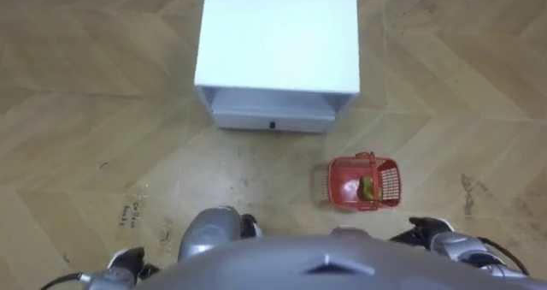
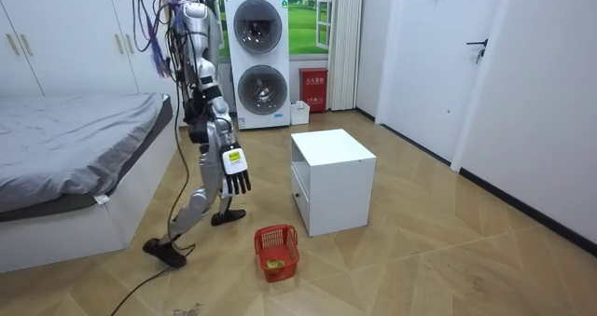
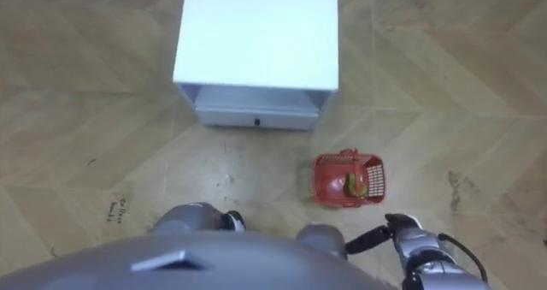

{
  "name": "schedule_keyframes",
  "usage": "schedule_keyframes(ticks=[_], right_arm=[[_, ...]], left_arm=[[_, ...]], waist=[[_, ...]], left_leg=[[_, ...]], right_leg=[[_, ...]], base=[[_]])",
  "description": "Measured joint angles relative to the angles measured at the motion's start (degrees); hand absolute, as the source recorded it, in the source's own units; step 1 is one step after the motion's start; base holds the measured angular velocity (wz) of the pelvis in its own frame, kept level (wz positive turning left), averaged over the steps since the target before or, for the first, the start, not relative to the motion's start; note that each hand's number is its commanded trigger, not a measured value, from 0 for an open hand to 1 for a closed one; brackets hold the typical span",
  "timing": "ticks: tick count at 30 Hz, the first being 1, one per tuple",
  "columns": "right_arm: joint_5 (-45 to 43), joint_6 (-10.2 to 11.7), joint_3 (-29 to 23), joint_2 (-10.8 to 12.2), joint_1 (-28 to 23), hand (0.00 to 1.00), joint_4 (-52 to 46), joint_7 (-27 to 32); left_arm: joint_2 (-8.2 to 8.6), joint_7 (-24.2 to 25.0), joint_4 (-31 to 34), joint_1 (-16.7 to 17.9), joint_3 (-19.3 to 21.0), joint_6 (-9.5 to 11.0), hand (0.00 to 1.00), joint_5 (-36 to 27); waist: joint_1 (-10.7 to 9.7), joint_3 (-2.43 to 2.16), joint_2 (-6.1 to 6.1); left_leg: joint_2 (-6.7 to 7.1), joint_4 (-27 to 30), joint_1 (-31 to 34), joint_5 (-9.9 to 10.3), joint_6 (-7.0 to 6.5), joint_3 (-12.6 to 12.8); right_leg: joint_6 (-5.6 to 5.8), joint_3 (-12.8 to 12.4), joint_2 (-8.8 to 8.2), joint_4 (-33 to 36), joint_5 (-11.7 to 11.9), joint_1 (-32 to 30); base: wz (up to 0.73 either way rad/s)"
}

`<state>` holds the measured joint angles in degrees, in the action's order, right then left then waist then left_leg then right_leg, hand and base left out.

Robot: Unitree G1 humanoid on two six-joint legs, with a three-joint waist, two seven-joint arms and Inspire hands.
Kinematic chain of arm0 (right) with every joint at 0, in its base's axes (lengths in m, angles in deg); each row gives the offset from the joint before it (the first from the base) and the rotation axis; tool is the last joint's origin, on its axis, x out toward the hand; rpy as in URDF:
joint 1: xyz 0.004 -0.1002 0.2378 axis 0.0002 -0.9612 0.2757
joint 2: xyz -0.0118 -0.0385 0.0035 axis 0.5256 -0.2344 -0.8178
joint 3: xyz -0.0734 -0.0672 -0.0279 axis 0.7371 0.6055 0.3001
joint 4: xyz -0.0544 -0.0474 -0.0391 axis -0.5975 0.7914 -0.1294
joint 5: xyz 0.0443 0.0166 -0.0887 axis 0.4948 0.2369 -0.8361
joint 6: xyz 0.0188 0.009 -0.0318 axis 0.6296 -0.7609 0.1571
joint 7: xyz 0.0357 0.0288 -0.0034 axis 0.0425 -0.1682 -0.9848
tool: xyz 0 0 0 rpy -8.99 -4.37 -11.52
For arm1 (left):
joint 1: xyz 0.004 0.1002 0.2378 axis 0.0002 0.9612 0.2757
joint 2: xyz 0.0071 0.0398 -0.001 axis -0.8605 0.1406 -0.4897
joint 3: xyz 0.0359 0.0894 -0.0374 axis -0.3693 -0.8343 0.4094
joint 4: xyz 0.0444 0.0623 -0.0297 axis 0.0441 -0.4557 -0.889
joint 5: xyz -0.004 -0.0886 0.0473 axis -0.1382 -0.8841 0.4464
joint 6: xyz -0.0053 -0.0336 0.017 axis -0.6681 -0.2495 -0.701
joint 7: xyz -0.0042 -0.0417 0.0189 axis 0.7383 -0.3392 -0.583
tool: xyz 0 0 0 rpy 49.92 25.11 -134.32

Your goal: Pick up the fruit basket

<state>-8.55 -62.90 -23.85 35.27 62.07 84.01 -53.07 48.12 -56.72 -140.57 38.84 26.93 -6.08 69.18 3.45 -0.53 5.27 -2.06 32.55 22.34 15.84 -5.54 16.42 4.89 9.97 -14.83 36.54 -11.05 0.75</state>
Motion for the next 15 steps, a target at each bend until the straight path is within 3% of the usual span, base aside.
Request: schedule_keyframes(ticks=[1, 2, 4, 5, 6, 7, 8, 9, 10, 11, 12, 14, 15], right_arm=[[1.3, 0.5, 1.0, 0.0, 1.6, 0.00, 0.0, 0.0], [2.6, 0.6, 2.0, 0.0, 2.5, 0.00, 0.0, 0.1], [5.0, 0.5, 4.0, 0.1, 2.9, 0.00, -0.1, 0.1], [6.6, 0.4, 4.5, 0.1, 2.7, 0.00, 0.0, 0.2], [7.4, 0.4, 4.5, -0.1, 2.8, 0.00, 0.2, 0.2], [9.0, 0.7, 4.4, -0.4, 3.8, 0.00, 0.9, 0.4], [9.6, 1.1, 4.3, -0.2, 4.5, 0.00, 1.7, 0.8], [9.9, 1.2, 4.3, -0.1, 4.7, 0.00, 1.9, 1.0], [11.8, 1.8, 4.3, -0.2, 5.0, 0.00, 2.1, 1.4], [14.0, 2.5, 3.5, -0.6, 5.1, 0.00, 2.0, 1.7], [14.9, 2.7, 3.0, -0.8, 5.3, 0.00, 2.1, 1.9], [18.0, 3.3, 0.9, -1.5, 6.0, 0.00, 2.3, 2.8], [18.4, 3.6, 0.5, -1.6, 6.3, 0.00, 2.2, 2.9]], left_arm=[[0.01, -0.2, -0.2, -2.2, -0.1, 0.2, 0.00, 0.0], [0.02, -0.7, -0.2, -3.9, -0.6, 1.0, 0.00, -0.1], [0.00, -1.8, -1.1, -5.3, -1.1, 2.7, 0.00, -1.4], [-0.19, -2.5, -2.8, -6.6, -2.1, 3.7, 0.00, -2.6], [-0.27, -2.6, -3.5, -7.7, -2.5, 4.0, 0.00, -3.6], [-0.33, -3.2, -4.7, -10.4, -3.3, 4.4, 0.00, -5.3], [-0.53, -3.6, -6.0, -12.2, -3.3, 4.6, 0.00, -7.2], [-0.70, -3.8, -6.8, -12.8, -3.5, 4.6, 0.00, -8.0], [-1.02, -4.4, -8.5, -13.7, -4.7, 4.7, 0.00, -9.1], [-1.32, -5.0, -9.5, -14.3, -5.5, 5.1, 0.00, -9.4], [-1.55, -5.1, -10.0, -14.7, -5.5, 5.4, 0.00, -9.9], [-2.20, -7.5, -11.1, -15.6, -5.5, 6.5, 0.00, -11.1], [-2.35, -8.2, -11.2, -15.6, -5.5, 6.7, 0.00, -11.2]], waist=[[0.1, 0.48, -0.52], [0.1, 0.81, -1.07], [0.1, 0.59, -1.79], [0.0, 0.39, -1.69], [0.1, 0.32, -1.54], [0.1, 1.39, -0.80], [0.2, 1.91, -0.25], [0.2, 1.97, -0.18], [0.1, 1.92, -0.21], [-0.1, 1.81, -0.32], [-0.2, 1.89, -0.25], [-0.6, 1.82, -0.03], [-0.7, 1.82, 0.15]], left_leg=[[-1.11, 3.9, 3.9, 0.0, 0.05, -1.9], [-1.91, 6.9, 7.2, -0.2, 0.38, -4.6], [-2.18, 10.2, 11.2, -0.2, 0.48, -7.4], [-1.50, 12.1, 14.0, -0.1, 0.83, -9.0], [-1.26, 13.4, 15.3, 0.2, 1.24, -9.5], [-0.93, 18.2, 19.2, 0.8, 1.32, -9.6], [-0.90, 23.8, 23.1, 1.7, 0.87, -9.7], [-0.80, 26.5, 25.0, 2.3, 0.90, -10.3], [0.22, 31.6, 27.8, 4.7, 1.40, -12.0], [1.22, 35.7, 30.2, 9.4, 0.91, -12.9], [1.81, 38.5, 31.9, 10.4, 0.91, -12.9], [3.81, 49.7, 38.3, 14.7, -1.26, -12.1], [4.09, 52.0, 39.4, 15.7, -1.80, -11.5]], right_leg=[[1.16, 0.4, 1.63, -3.6, -3.3, 0.3], [0.90, 0.6, 3.36, -5.3, -5.4, 0.0], [0.94, 0.2, 5.40, -6.3, -7.4, -0.9], [1.41, 0.0, 5.20, -3.9, -10.5, -2.5], [1.65, 0.0, 4.48, -1.3, -12.7, -4.2], [2.01, -0.2, 2.55, 6.2, -17.2, -8.3], [1.70, -0.1, 1.30, 13.5, -20.6, -12.1], [1.51, -0.1, 0.67, 17.4, -21.8, -14.0], [1.34, -0.3, -0.38, 25.4, -23.6, -17.1], [1.52, -0.6, -1.68, 34.0, -25.1, -20.2], [1.78, -0.7, -2.46, 38.8, -25.6, -21.9], [1.76, -3.5, -5.81, 55.9, -25.9, -27.9], [1.80, -4.4, -6.53, 59.5, -25.9, -29.1]], base=[[0.07], [0.04], [0.05], [0.16], [0.24], [0.16], [0.13], [0.13], [0.22], [0.33], [0.57], [0.58], [0.38]])
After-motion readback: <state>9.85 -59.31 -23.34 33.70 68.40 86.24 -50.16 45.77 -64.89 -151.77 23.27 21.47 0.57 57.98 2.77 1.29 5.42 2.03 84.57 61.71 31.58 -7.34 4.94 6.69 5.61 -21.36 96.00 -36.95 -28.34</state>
